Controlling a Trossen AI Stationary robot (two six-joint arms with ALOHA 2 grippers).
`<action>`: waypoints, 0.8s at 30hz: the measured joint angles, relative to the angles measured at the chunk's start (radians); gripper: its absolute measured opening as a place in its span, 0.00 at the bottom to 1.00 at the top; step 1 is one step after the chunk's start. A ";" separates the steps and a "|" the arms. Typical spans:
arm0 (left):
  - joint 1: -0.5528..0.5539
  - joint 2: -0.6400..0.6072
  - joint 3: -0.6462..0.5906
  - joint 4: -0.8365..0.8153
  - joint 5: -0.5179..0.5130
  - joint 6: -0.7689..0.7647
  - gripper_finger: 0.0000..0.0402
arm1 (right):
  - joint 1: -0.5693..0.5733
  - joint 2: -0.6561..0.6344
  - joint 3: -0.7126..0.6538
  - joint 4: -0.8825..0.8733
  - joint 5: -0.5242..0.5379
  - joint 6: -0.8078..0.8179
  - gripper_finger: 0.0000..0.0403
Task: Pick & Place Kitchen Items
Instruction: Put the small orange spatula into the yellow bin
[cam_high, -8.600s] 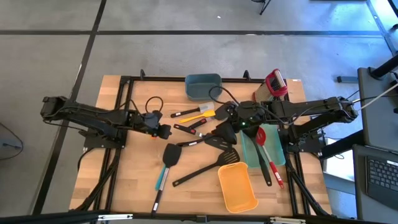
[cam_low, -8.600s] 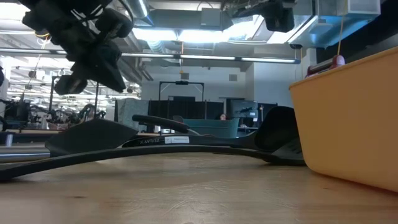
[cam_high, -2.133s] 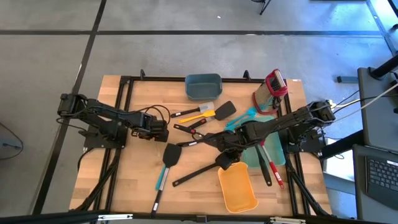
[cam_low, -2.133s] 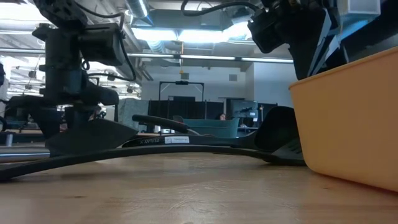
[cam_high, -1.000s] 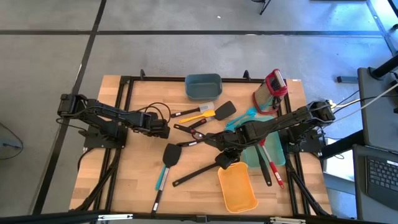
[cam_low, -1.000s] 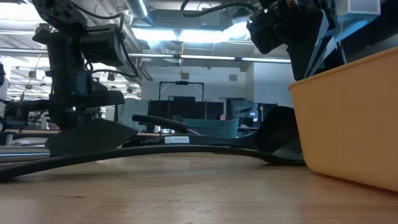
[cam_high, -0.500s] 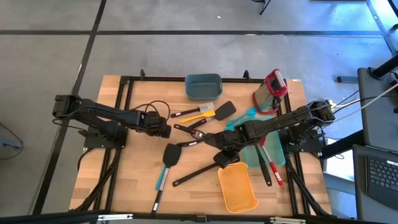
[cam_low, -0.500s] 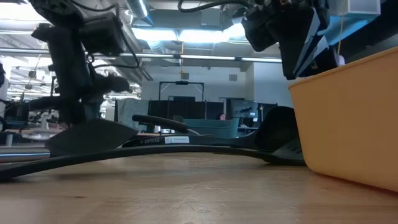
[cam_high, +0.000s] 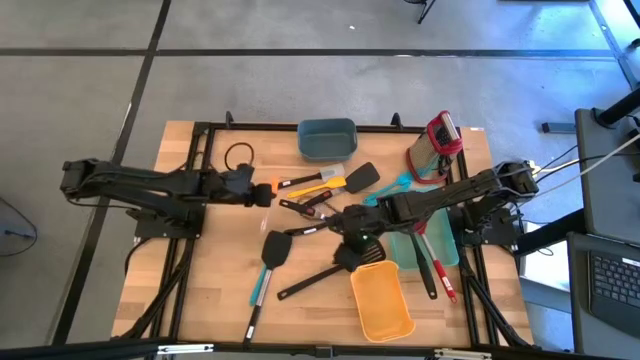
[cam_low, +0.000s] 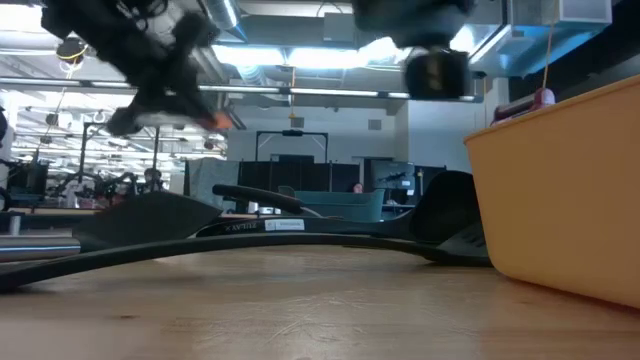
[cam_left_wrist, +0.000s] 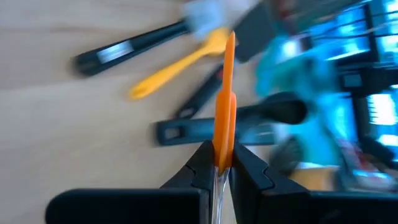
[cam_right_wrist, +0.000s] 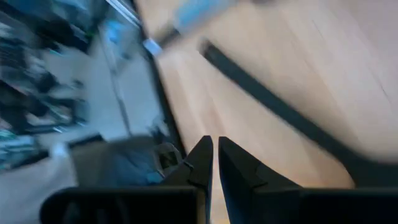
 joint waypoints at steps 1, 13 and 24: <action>-0.002 -0.013 0.000 0.029 0.000 0.013 0.05 | -0.007 -0.001 0.000 0.052 0.010 0.007 0.07; -0.111 -0.051 -0.057 0.316 -0.098 0.023 0.05 | -0.115 -0.010 0.000 0.577 0.084 0.084 0.07; -0.157 -0.086 -0.257 0.974 -0.203 -0.073 0.05 | -0.125 -0.009 0.000 0.789 0.258 0.181 0.07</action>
